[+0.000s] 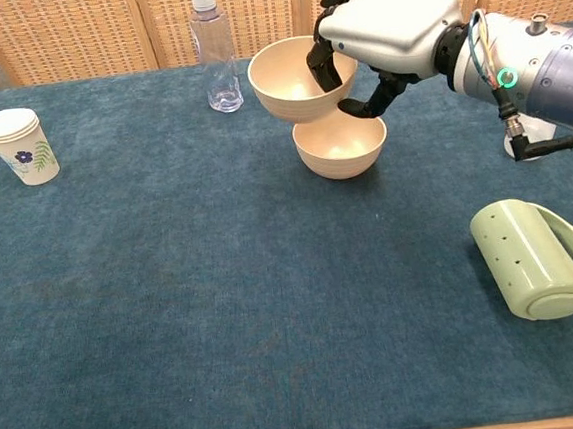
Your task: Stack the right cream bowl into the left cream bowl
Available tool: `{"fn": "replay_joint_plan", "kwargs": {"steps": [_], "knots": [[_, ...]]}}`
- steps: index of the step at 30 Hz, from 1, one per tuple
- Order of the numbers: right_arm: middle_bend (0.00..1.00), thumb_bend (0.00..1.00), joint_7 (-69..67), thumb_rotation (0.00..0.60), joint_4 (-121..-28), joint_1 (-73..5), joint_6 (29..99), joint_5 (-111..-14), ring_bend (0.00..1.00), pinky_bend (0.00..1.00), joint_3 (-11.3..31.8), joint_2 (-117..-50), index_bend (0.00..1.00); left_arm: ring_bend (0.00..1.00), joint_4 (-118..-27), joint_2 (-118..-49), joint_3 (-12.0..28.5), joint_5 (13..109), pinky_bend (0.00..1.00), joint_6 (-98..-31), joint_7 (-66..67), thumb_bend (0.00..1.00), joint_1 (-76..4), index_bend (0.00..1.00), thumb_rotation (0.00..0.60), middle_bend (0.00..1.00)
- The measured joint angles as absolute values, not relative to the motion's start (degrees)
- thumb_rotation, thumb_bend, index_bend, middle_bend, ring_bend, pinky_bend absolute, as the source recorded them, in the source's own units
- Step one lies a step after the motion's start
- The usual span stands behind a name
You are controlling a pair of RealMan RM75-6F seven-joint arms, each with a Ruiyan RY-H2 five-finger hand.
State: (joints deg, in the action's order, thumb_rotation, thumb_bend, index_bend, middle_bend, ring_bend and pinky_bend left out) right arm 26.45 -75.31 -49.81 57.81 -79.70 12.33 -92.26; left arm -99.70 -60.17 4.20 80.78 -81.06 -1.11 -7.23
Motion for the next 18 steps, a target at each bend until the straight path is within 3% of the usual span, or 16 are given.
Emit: {"fn": "replay_joint_plan", "kwargs": {"steps": [18], "knots": [[0.49,0.62,29.2,0.600,-73.7,-49.6,55.4,-75.6,0.19,0.00,11.1,-93.4,0.64,0.00,-99.8,-60.3,3.9,80.9,0.00,-80.6,-0.7,0.00,-7.5,0.00,0.600,0.00]]}}
